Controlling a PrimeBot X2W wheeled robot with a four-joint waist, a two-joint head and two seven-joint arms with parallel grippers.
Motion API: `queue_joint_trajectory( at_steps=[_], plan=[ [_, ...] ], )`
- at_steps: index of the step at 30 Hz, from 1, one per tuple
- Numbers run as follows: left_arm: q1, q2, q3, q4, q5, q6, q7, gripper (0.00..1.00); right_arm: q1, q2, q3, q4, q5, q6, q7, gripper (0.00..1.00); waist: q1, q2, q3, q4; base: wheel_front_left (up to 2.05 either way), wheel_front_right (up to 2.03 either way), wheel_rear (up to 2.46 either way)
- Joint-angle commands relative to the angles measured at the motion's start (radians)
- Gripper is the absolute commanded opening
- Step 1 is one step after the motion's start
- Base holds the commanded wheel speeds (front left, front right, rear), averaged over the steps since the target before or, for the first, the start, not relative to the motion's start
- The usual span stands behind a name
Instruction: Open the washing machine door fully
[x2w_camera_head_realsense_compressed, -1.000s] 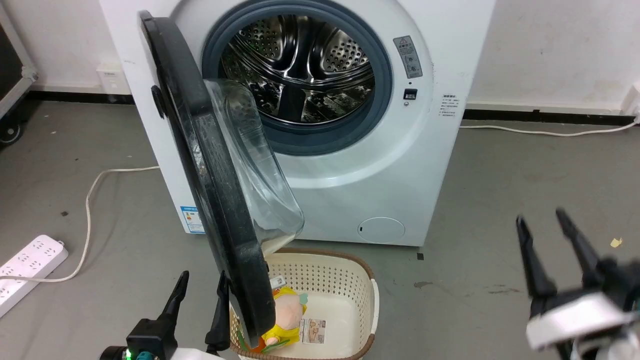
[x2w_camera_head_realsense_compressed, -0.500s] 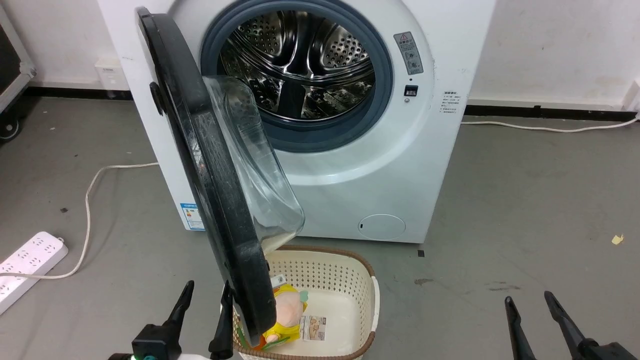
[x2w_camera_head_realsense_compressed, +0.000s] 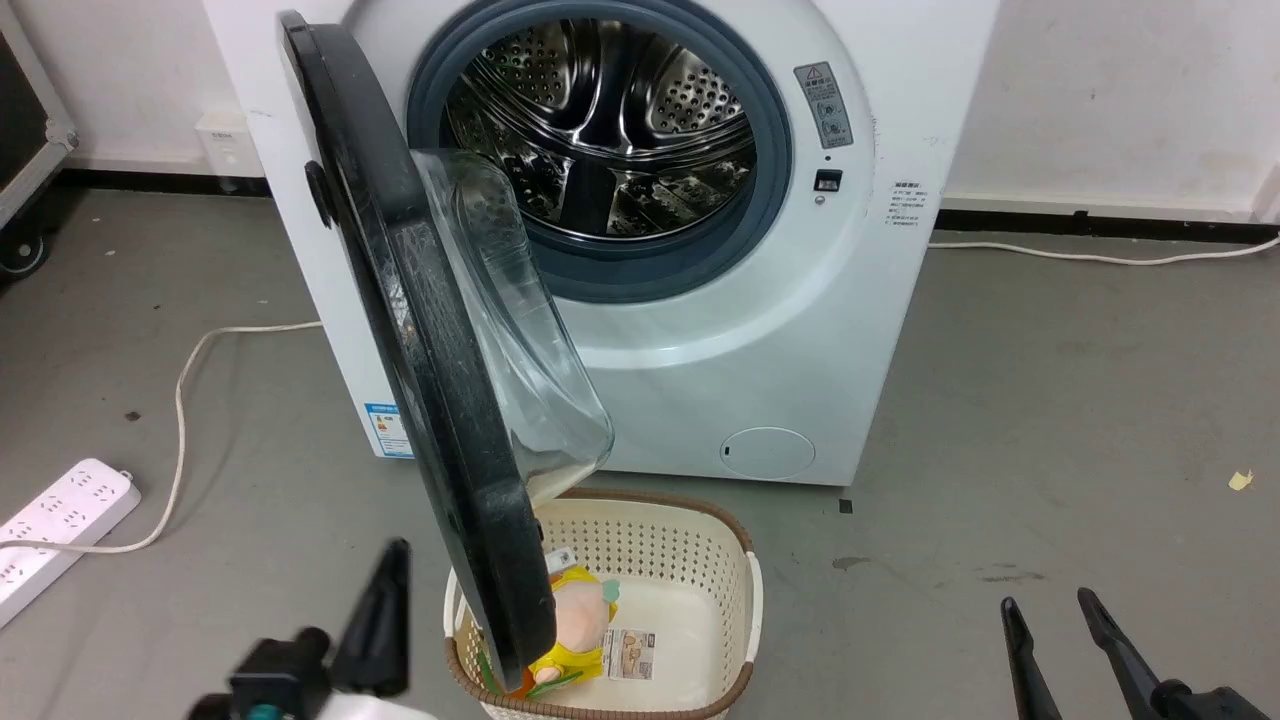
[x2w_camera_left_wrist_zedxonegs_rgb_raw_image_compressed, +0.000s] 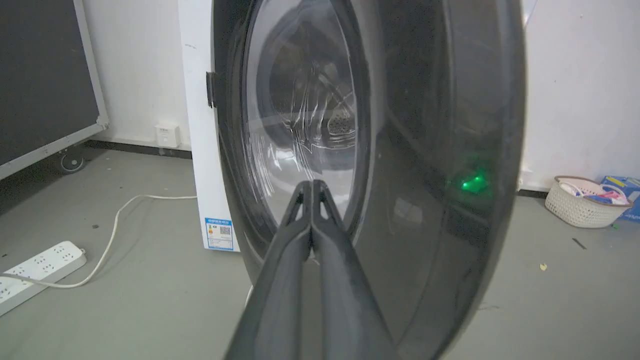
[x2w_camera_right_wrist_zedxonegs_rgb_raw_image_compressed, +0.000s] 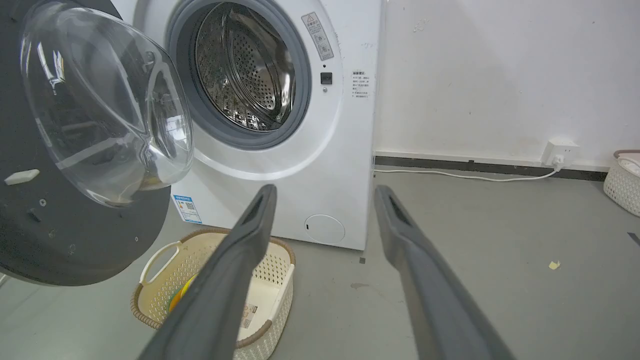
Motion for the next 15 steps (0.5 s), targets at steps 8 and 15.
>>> queue_joint_trajectory(
  at_steps=[8,15],
  plan=[
    [-0.080,-0.017,0.126,-0.264,-0.044,0.048,-0.006,0.00,-0.007,0.005,0.007,0.001,0.015,0.001,-0.004,1.00,0.0000,0.0000,0.001,0.003,0.00,0.00,0.00],
    [-0.169,-0.019,0.133,-0.487,0.026,0.056,-0.006,0.00,-0.014,0.005,0.019,0.006,0.018,0.001,-0.004,1.00,0.0000,0.0000,0.001,-0.006,0.00,0.00,0.00]
  ],
)
